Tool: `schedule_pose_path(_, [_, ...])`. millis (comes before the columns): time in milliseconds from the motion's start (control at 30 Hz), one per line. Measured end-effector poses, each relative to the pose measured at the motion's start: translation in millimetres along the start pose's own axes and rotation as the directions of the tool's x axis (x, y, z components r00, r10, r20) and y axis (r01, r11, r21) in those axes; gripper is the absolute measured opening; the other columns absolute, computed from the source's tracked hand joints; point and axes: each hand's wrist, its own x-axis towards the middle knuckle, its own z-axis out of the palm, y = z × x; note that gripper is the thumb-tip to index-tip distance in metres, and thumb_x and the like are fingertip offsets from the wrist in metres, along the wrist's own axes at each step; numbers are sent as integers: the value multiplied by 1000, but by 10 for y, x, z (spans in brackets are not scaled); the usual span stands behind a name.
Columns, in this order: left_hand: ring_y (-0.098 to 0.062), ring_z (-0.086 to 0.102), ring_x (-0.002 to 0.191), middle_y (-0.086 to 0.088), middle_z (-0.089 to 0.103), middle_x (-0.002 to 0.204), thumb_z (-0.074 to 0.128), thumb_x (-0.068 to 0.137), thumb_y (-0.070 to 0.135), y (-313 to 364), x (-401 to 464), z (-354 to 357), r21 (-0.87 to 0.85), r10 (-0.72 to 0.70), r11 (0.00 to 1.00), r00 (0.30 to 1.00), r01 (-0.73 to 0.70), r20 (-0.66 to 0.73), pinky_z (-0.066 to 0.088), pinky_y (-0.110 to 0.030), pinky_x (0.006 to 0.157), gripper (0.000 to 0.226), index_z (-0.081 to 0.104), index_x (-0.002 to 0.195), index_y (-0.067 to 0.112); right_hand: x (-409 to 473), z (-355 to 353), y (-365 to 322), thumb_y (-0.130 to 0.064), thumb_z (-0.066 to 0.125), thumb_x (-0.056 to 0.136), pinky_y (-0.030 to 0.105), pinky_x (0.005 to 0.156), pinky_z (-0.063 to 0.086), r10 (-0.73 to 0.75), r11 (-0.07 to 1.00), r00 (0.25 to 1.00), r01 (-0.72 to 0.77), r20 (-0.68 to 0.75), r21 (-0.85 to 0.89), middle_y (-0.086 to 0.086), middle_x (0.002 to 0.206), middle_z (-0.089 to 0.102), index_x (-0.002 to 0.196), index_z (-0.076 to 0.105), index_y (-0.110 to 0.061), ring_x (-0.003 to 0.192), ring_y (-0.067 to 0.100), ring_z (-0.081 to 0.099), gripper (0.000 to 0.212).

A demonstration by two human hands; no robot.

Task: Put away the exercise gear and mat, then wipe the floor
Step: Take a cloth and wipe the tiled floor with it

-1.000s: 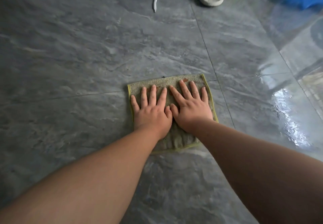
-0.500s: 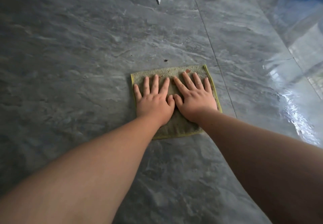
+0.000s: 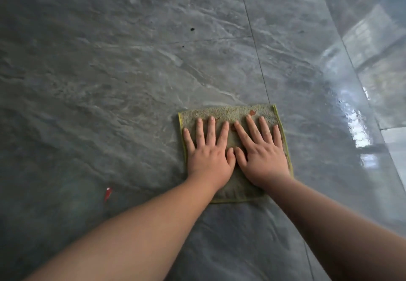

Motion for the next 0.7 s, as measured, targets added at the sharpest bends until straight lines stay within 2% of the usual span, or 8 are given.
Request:
schedule_pose_path(167, [-38,-6,149,-8,2,164,25,90,55,328,-806,176,28,42,999,996,-45,84,-4,-67,113,72,5,155,31,-921,165,116,-58,32,94,55,120,4,45,998,998,-47,47,33,-2,165,12,155,13,-40,152,27,1,66])
schedule_pose_path(433, [-46,-3,147,-17,9,162,37,86,54,808,-2231,494,19,146,988,958,-155,245,3,-72,111,79,13,154,22,-2511,464,257,-54,43,89,60,118,10,83,996,988,-87,133,30,4,163,16,155,20,-33,151,34,6,72])
schedule_pose_path(533, [-47,0,147,-17,11,161,40,85,54,897,-2509,548,15,172,983,948,-182,269,3,-71,112,79,18,154,22,-2801,525,269,-53,44,88,61,118,9,109,994,982,-112,156,8,5,163,15,155,22,-32,151,36,7,73])
schedule_pose_path(700, [-43,3,148,-13,15,161,40,87,50,927,-2530,552,-39,136,991,954,-131,268,2,-68,114,73,21,154,29,-2836,546,240,-55,44,88,63,118,8,138,990,976,-140,167,2,4,163,9,155,21,-32,151,36,4,74])
